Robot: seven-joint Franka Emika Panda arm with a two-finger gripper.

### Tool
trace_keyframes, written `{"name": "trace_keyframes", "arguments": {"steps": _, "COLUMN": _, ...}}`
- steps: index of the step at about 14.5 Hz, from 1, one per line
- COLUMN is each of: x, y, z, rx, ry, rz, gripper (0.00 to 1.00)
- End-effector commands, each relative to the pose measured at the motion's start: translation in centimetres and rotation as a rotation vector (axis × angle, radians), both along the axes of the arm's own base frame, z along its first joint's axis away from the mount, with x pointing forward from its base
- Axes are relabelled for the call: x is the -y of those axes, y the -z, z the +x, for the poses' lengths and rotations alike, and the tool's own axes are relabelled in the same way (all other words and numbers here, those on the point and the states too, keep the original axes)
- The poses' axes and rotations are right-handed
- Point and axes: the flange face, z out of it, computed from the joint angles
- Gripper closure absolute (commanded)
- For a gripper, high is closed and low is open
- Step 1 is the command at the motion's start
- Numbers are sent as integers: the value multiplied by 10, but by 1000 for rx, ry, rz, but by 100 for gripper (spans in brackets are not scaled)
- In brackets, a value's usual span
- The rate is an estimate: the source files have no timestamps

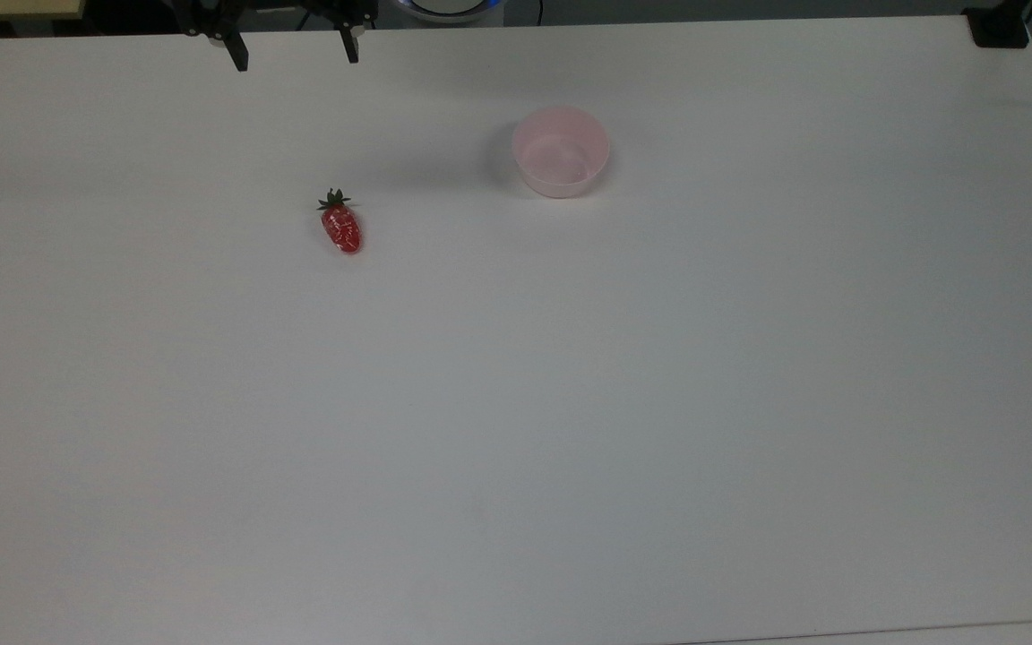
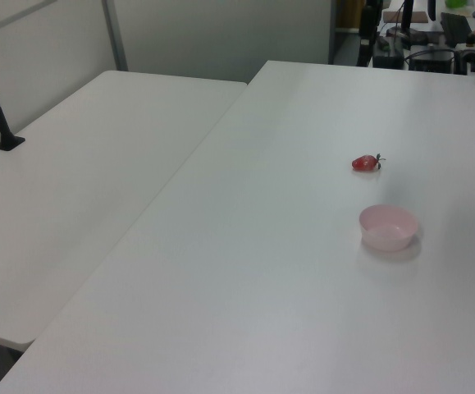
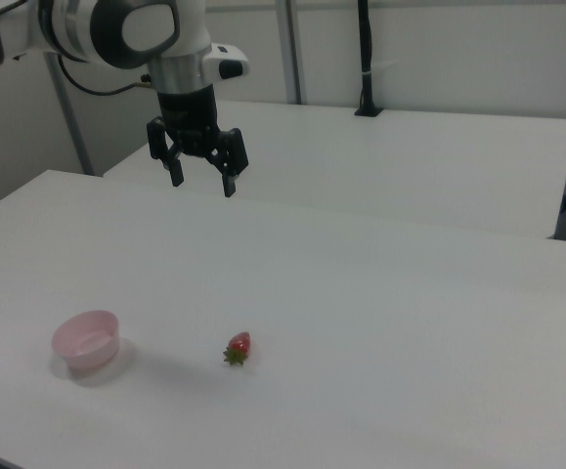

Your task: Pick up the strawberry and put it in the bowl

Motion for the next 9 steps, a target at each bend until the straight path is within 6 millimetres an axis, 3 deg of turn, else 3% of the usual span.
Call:
{"name": "trace_keyframes", "arguments": {"steps": 1, "x": -4, "y": 16, "z": 2, "rx": -45, "ry": -25, "rz": -6, "gripper": 0}}
{"name": "trace_keyframes", "arguments": {"steps": 5, "x": -11, "y": 29, "z": 12, "rx": -40, "ry": -34, "rz": -11, "gripper": 0}}
{"name": "trace_keyframes", "arguments": {"steps": 7, "x": -1, "y": 31, "z": 9, "rx": -45, "ry": -21, "rz": -15, "gripper": 0}}
{"name": "trace_keyframes", "arguments": {"steps": 9, "x": 6, "y": 39, "z": 22, "rx": -6, "ry": -10, "rz": -40, "gripper": 0}}
